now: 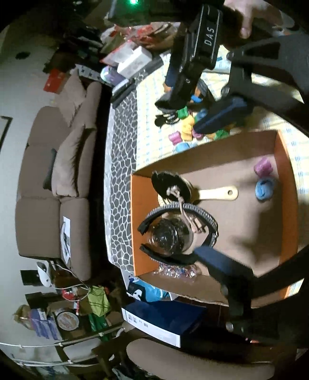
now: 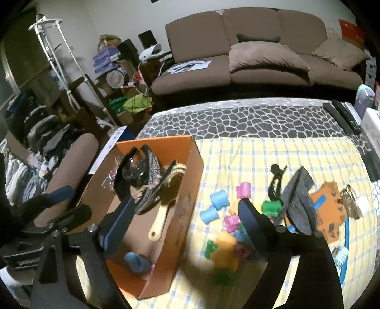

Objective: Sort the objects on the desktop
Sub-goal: 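Lower the cap into the box and open the right gripper, then reach both grippers to the grey knit band and close on it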

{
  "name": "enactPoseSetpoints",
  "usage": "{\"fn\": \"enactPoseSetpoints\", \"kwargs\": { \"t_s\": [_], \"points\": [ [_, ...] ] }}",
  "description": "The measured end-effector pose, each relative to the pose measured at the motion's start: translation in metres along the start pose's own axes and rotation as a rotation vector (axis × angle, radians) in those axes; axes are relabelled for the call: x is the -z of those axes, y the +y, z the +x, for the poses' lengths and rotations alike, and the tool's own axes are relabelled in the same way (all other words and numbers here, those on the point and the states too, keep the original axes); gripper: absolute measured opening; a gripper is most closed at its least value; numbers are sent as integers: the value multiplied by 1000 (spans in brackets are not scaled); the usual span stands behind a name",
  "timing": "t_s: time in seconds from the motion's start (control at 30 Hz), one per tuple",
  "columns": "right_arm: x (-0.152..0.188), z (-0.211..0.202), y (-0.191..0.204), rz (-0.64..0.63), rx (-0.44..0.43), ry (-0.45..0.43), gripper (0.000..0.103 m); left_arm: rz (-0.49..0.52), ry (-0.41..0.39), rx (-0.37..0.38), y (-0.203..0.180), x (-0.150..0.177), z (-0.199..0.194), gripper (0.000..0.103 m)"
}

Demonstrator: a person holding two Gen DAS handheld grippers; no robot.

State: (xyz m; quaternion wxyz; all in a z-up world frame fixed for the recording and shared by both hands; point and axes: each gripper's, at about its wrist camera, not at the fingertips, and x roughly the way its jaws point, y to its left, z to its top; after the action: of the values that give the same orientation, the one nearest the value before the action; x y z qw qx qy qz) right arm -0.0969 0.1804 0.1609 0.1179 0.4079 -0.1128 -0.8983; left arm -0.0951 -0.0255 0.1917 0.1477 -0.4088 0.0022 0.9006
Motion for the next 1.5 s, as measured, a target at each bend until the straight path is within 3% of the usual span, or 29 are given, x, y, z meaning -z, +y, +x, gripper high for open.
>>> {"fn": "enactPoseSetpoints", "kwargs": {
  "t_s": [0.1, 0.47, 0.8, 1.33, 1.5],
  "points": [
    [7, -9, -7, 14, 6, -9, 102, 10, -1, -2, -10, 5, -5, 101],
    [33, -36, -46, 32, 69, 17, 102, -10, -4, 44, -47, 22, -4, 103],
    [48, -62, -116, 126, 145, 34, 102, 40, 51, 148, -117, 52, 30, 103],
    [59, -38, -171, 263, 94, 54, 102, 287, 89, 111, -188, 68, 109, 103],
    [56, -18, -175, 248, 90, 73, 92, 279, 115, 113, -192, 66, 134, 97]
  ]
}}
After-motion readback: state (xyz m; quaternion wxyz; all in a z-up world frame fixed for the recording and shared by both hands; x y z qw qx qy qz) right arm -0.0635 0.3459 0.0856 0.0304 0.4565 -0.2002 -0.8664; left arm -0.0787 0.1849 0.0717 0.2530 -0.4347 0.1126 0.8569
